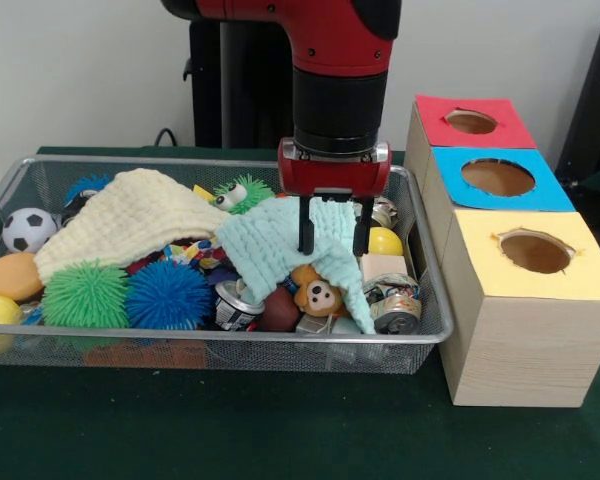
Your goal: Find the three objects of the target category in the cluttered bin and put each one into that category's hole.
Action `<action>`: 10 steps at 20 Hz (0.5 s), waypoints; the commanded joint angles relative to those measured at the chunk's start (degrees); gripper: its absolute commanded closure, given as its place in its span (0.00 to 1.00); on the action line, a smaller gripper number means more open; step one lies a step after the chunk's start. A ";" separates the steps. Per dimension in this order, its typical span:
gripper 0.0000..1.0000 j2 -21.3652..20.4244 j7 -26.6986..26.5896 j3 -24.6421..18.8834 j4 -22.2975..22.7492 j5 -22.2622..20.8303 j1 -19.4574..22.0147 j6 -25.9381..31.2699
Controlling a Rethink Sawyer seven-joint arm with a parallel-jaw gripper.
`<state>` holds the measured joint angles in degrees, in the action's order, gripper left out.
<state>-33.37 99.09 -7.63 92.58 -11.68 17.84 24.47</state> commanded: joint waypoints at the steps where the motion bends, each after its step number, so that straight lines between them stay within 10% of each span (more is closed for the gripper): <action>1: 0.00 2.50 4.18 -2.95 -3.13 -0.40 0.20 -1.88; 10: 0.00 1.89 4.18 -3.50 -2.91 0.24 1.11 -1.63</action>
<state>-32.98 99.09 -7.64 91.87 -11.68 17.85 24.47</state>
